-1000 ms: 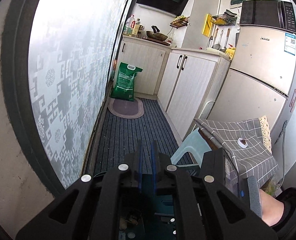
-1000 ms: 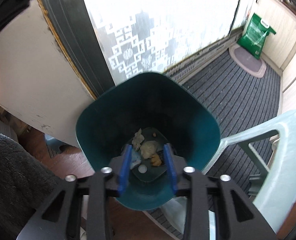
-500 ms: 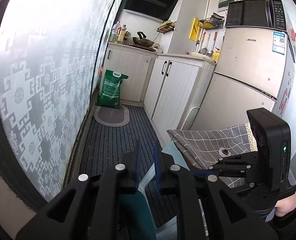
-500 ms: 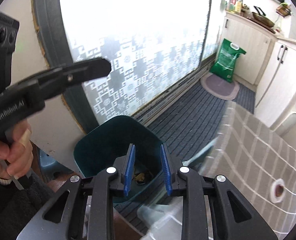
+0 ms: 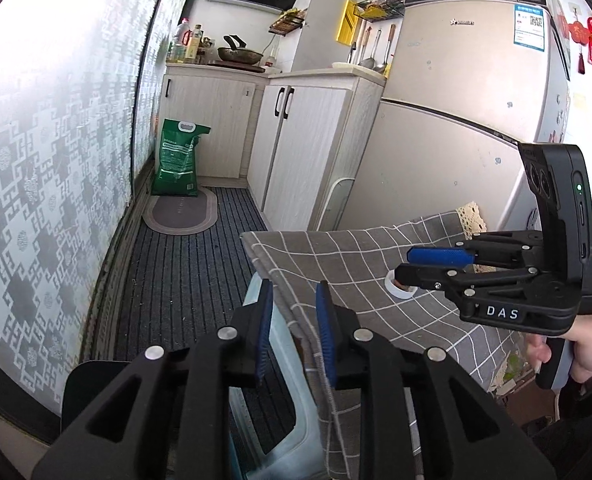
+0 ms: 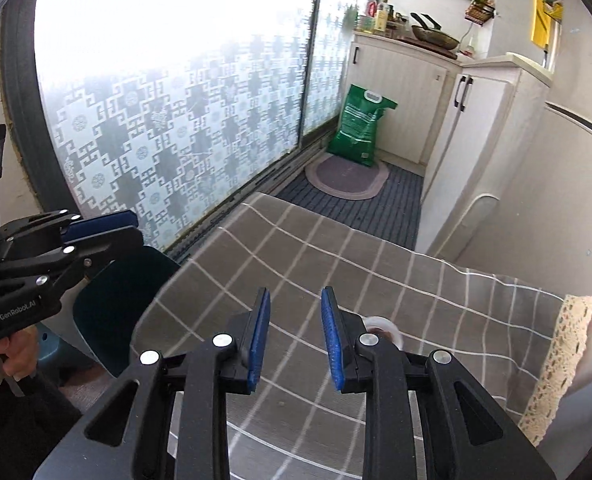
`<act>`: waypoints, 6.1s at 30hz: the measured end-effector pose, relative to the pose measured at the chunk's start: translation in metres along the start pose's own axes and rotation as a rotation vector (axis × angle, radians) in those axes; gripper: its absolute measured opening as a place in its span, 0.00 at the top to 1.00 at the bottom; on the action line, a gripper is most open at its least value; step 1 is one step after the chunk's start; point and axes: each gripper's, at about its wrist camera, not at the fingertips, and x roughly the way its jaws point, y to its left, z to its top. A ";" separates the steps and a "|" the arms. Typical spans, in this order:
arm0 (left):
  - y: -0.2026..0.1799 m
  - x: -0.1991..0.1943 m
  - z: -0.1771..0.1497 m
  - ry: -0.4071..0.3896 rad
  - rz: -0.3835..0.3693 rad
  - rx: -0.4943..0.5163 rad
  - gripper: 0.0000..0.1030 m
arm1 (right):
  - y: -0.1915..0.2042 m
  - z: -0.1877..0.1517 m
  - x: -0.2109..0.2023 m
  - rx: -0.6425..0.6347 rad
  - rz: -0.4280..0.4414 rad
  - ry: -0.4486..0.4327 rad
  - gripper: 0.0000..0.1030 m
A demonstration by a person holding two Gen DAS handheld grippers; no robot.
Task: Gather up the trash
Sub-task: 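Return both tools to the stool and grasp the white cup lid with the left gripper, then grasp the dark round item with the right gripper while the left gripper holds the lid, then carry lid and dark item over the green bin and open both grippers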
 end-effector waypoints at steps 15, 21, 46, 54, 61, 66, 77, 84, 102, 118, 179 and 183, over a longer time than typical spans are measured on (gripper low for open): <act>-0.032 0.038 -0.006 0.084 -0.054 0.004 0.71 | -0.041 -0.029 0.023 0.029 -0.058 0.077 0.75; -0.037 0.044 -0.008 0.098 -0.069 -0.002 0.70 | -0.046 -0.027 0.028 0.041 -0.040 0.079 0.75; -0.054 0.055 -0.008 0.124 -0.094 0.009 0.65 | -0.039 -0.030 0.032 0.016 0.037 0.101 0.81; -0.066 0.070 -0.008 0.152 -0.086 0.037 0.65 | -0.050 -0.031 0.001 0.038 0.042 0.044 0.81; -0.090 0.091 -0.011 0.207 -0.109 0.091 0.59 | -0.074 -0.043 -0.016 0.094 0.028 0.029 0.81; -0.106 0.102 -0.011 0.230 -0.057 0.143 0.50 | -0.086 -0.051 -0.023 0.114 0.015 0.024 0.81; -0.116 0.124 -0.009 0.267 0.026 0.146 0.46 | -0.108 -0.075 -0.040 0.139 0.004 0.033 0.81; -0.117 0.126 -0.008 0.253 0.041 0.143 0.60 | -0.117 -0.087 -0.048 0.153 -0.009 0.040 0.81; -0.086 0.094 -0.009 0.221 -0.006 0.098 0.60 | -0.089 -0.067 -0.033 0.100 0.019 0.055 0.81; -0.039 0.058 -0.006 0.186 0.040 0.068 0.60 | -0.041 -0.034 -0.015 0.030 0.070 0.051 0.81; 0.111 0.018 -0.093 0.449 0.222 -0.024 0.60 | 0.089 0.025 0.025 -0.105 0.233 0.034 0.81; 0.117 0.021 -0.105 0.501 0.233 -0.024 0.60 | 0.107 0.026 0.033 -0.128 0.257 0.049 0.81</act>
